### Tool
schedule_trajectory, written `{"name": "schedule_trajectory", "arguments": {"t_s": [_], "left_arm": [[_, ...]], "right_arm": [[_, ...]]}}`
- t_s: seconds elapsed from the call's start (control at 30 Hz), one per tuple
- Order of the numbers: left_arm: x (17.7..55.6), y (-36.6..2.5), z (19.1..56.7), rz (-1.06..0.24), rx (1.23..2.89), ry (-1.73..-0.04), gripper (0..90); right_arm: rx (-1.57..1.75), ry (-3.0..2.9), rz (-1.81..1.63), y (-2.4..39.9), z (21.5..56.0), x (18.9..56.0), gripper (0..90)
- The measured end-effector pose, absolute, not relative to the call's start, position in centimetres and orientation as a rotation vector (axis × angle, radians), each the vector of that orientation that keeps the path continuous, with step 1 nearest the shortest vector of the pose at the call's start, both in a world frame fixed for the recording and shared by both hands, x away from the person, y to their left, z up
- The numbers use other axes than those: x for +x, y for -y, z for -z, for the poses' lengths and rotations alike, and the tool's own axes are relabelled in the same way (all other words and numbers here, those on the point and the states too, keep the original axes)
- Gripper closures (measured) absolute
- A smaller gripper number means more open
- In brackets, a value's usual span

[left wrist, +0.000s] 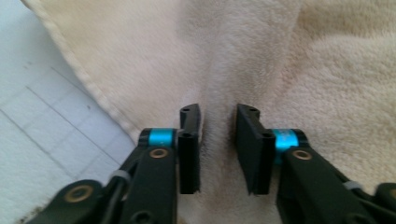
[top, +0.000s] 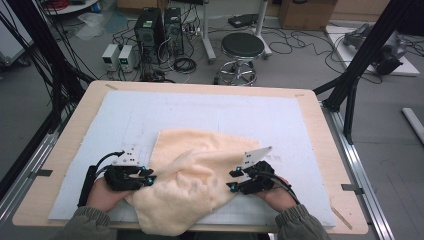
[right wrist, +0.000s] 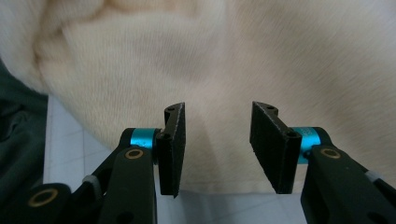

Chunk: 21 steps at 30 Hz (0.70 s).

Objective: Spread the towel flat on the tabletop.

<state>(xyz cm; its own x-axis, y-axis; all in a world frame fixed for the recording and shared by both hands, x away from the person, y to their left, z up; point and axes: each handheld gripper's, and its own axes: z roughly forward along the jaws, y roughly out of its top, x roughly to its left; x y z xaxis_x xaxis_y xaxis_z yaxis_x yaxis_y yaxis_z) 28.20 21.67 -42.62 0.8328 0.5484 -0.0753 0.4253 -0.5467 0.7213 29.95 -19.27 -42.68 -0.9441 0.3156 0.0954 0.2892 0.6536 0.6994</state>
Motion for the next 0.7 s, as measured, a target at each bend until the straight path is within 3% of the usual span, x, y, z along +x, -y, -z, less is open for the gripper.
{"name": "schedule_trajectory", "arguments": {"t_s": [0.07,0.2,0.27,0.7], "left_arm": [[27.9,-21.7,42.7,-0.203,2.233,-0.704,79.7],[27.3,-21.7,42.6,-0.194,2.238,-0.704,82.8],[26.9,-21.7,42.6,-0.174,2.236,-0.705,83.3],[21.3,-21.6,41.6,-0.073,2.211,-0.638,84.0]], "right_arm": [[0.515,-2.855,-1.153,18.8,43.4,29.8,58.3],[0.491,-2.838,-1.168,18.6,43.6,29.6,80.0],[0.466,-2.855,-1.175,18.6,43.6,29.5,86.1],[0.373,-2.899,-1.190,21.6,41.8,25.7,87.1]]}}
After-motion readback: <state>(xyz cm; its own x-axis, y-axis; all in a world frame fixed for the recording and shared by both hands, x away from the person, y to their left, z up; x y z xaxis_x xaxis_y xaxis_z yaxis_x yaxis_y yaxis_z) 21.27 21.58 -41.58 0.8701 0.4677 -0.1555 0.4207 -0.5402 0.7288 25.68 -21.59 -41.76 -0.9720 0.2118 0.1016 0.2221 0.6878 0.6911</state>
